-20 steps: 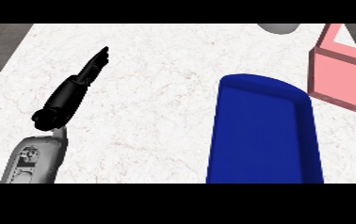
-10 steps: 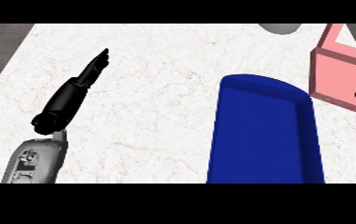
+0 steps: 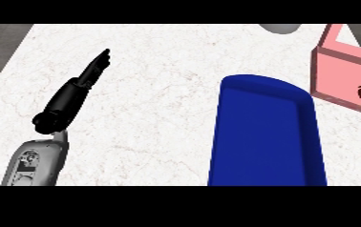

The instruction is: Pick the bell pepper from the tray and place it in the cardboard box

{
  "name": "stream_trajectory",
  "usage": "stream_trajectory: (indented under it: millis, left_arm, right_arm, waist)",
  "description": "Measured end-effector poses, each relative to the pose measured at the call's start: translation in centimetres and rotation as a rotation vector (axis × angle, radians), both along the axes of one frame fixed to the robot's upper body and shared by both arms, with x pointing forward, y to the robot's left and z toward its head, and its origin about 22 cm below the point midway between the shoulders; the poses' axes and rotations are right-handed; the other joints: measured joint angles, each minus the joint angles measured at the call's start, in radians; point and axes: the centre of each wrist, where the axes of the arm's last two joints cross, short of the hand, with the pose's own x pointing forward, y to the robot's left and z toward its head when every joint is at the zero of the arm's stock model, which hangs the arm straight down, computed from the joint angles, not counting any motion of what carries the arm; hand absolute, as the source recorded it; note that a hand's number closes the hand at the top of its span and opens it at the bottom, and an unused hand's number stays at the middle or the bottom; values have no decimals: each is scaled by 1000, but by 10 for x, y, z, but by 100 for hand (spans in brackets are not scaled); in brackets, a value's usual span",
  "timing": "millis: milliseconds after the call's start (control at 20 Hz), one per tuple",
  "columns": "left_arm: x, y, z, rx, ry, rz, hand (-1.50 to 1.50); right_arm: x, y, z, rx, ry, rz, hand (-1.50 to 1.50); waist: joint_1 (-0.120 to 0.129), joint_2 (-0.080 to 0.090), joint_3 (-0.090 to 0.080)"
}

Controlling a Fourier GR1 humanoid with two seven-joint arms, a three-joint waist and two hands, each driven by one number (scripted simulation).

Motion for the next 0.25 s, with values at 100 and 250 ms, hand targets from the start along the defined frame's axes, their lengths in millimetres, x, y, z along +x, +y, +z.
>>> stream_trajectory:
  millis: [100,250]
  left_arm:
    - [0,0,1,-2,-4,3,0]
    - [0,0,2,-1,-8,-1,0]
  right_arm:
    - [-3,-6,0,124,21,-43,-150]
    - [-14,-21,8,254,39,-96,-150]
  waist:
    - [1,2,0]
    - [6,7,1]
